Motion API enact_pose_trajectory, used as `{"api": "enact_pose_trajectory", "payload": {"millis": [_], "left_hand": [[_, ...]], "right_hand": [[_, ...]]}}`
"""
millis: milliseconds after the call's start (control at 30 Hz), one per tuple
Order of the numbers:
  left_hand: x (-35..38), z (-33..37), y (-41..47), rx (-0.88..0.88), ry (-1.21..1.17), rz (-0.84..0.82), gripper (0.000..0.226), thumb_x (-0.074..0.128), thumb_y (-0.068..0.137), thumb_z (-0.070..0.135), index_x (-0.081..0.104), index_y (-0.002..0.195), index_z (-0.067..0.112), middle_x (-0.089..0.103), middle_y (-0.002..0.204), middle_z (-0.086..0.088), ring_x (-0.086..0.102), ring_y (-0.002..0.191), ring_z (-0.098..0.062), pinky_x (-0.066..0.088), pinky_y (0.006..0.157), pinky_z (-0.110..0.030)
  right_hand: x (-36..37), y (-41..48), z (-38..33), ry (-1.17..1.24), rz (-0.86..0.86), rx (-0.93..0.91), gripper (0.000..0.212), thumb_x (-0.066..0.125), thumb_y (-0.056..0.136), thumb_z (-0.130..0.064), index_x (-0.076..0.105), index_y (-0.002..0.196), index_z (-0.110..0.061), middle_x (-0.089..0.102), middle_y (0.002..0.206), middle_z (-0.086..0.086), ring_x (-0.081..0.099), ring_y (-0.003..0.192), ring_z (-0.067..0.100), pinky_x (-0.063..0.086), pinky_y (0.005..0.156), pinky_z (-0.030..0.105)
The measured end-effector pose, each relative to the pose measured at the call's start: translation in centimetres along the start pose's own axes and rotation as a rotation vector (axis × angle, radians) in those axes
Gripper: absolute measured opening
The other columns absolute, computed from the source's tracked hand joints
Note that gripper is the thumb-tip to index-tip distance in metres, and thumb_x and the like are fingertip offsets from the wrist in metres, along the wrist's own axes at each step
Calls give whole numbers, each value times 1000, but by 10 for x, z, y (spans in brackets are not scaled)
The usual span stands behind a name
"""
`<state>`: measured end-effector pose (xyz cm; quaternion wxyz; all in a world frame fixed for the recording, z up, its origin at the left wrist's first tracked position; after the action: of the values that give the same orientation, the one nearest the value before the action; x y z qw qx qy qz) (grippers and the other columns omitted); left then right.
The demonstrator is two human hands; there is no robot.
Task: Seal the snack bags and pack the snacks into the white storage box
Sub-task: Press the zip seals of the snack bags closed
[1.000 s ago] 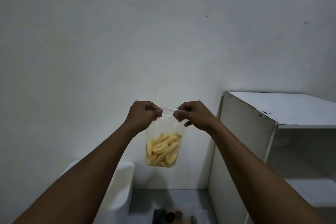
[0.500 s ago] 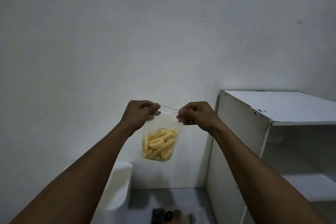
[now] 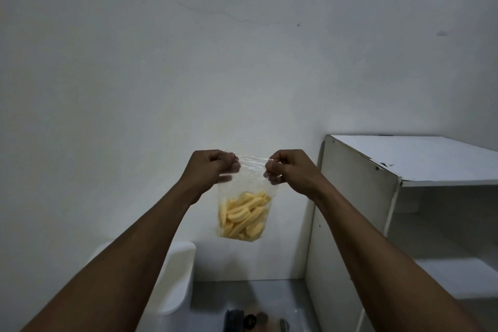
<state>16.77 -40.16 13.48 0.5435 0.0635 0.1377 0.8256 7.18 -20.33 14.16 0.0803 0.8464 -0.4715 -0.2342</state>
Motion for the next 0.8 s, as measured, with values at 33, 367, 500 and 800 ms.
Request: {"api": "enact_pose_trajectory", "payload": {"millis": [33,367,500,800], "left_hand": [[0,1,-1,-20,-16,-25,18,67,93,18,72,98,2,76,91,-11,74,89,-19,59,76,-31],[2,1,1,17,132,-19,14,79,79,8,73,84,-4,74,80,-20,68,74,-22,56,83,-38],[8,4,-2,13,143,-49,14,77,82,10,74,91,-1,75,86,-16,72,77,-18,56,79,-35],[8,7,-1,28,273,-41,8,77,79,15,78,74,9,71,72,-9,60,65,-10,47,69,-27]], "right_hand": [[0,0,0,14,10,-10,12,62,92,2,64,89,13,67,73,19,67,70,25,58,63,31],[5,-1,-3,-48,-76,-4,14,69,90,-11,72,94,2,74,79,10,69,71,14,58,64,30],[6,2,-4,-108,-26,-42,11,67,88,-6,72,85,4,72,71,9,64,63,16,54,61,27],[14,0,-5,-105,-81,-24,11,71,87,-12,73,84,-2,73,73,5,64,65,12,53,57,26]]}}
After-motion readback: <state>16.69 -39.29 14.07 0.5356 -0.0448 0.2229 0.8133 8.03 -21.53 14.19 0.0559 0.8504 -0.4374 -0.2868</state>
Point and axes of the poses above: each hand's wrist, its own y-axis towards the middle knuckle, its own x-axis out of the palm, z = x × y, the point moved 1 cm from there along y, towards the middle knuckle
